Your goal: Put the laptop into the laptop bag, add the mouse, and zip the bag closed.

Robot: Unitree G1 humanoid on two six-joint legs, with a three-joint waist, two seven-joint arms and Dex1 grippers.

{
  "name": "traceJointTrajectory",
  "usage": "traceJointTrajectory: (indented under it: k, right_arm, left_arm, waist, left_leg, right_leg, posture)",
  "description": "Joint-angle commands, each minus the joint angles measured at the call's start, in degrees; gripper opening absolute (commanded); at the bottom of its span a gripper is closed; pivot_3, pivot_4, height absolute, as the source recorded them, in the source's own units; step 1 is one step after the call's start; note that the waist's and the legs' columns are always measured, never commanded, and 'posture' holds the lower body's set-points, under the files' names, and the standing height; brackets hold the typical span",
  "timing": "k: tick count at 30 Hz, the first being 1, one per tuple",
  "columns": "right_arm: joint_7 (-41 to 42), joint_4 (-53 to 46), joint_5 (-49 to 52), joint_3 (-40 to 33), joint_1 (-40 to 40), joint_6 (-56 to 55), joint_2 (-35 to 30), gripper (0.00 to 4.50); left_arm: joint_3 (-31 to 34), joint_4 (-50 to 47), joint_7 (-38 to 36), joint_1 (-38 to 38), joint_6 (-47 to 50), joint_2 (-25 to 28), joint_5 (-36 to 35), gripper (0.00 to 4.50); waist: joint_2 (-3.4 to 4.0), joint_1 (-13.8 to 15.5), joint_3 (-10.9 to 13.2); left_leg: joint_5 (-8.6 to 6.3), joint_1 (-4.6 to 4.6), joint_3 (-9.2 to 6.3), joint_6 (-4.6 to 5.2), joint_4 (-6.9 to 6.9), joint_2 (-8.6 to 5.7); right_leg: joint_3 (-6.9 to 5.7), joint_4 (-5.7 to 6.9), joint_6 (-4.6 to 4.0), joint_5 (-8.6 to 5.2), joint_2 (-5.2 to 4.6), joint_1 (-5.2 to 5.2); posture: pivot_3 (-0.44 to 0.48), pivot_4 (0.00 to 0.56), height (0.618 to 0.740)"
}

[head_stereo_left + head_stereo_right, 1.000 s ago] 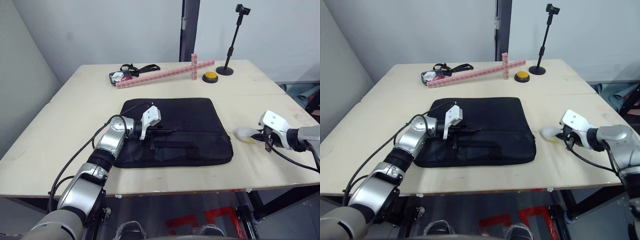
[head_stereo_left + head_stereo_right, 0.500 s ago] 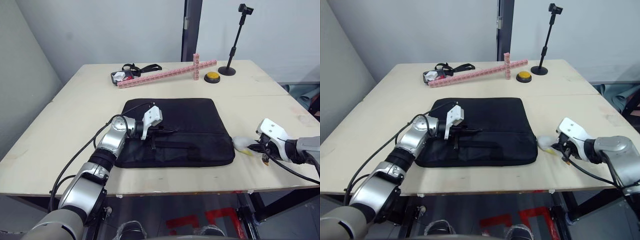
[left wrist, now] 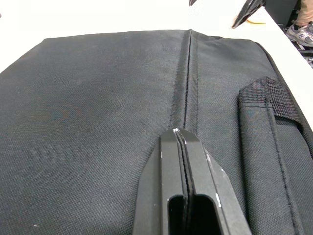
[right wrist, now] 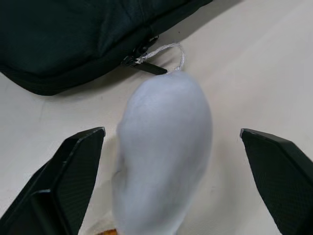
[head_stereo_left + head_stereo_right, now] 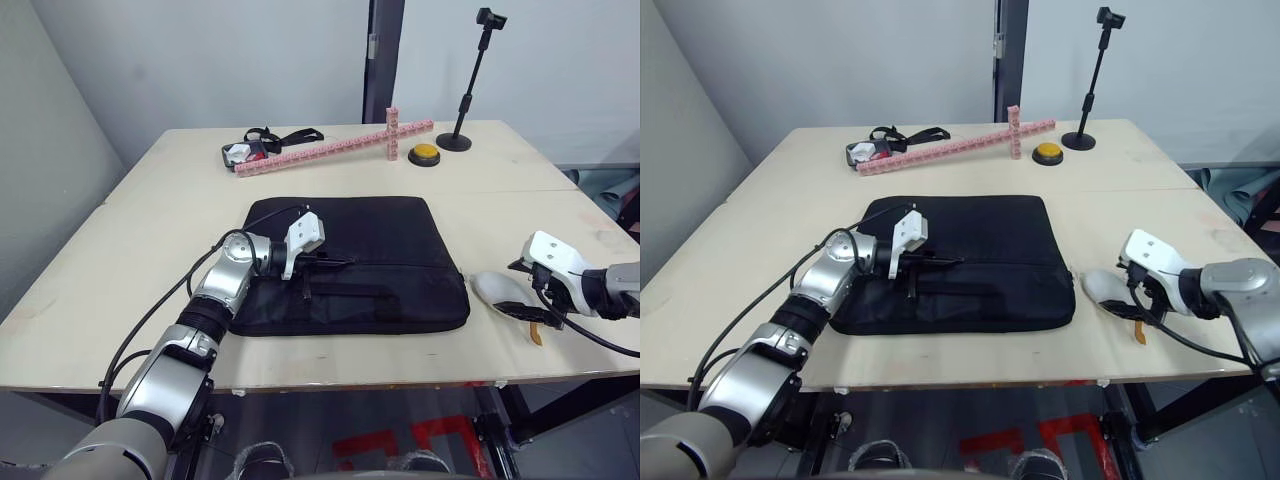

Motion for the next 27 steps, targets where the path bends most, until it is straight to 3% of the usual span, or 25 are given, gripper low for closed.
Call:
traceJointTrajectory:
  k: [1,12,24,27]
  right_arm:
    - [2.71,0.68,1.16,-1.44,-2.51,-0.62,-2.77,4.46]
    - [17.86,7.96,7.18,-1.24,-9.91,-0.08,-9.74,4.46]
    - [22.86,13.13,6.47,5.22,-20.58,0.74,-7.70,4.46]
    - [23.61,13.57,7.16,6.37,-23.05,1.80,-6.58,4.50]
  left_arm:
    - [-3.79,5.83,0.39,3.87,2.64,1.01,5.57,0.00]
    - [-0.74,-0.94,-1.52,4.57,9.20,1.67,0.64,0.00]
    - [5.88,-18.74,0.85,6.78,21.70,6.99,-5.57,0.00]
    - [7.80,-23.39,0.97,7.44,25.34,10.24,-7.67,0.82]
  waist:
    - [0.02,0.01,-0.01]
    - [0.08,-0.17,-0.05]
    - [0.07,-0.68,0.29]
    - [0.07,-0.83,0.41]
  left_leg:
    - [0.00,0.00,0.00,0.00,0.00,0.00]
    - [0.02,-0.02,0.01,0.05,0.03,0.00]
    - [0.31,-0.12,0.03,0.52,0.04,0.03]
    - [0.32,-0.22,0.02,0.54,0.07,0.03]
  right_leg:
    - [0.00,0.00,0.00,0.00,0.00,0.00]
    - [-0.01,0.06,-0.05,0.03,0.00,-0.02]
    - [-0.06,0.10,-0.10,0.03,0.01,-0.18]
    - [-0.06,0.23,-0.11,0.04,0.02,-0.40]
  posture:
    - [0.000,0.150,0.740]
    - [0.000,0.150,0.740]
    - [0.000,0.150,0.740]
    - [0.000,0.150,0.740]
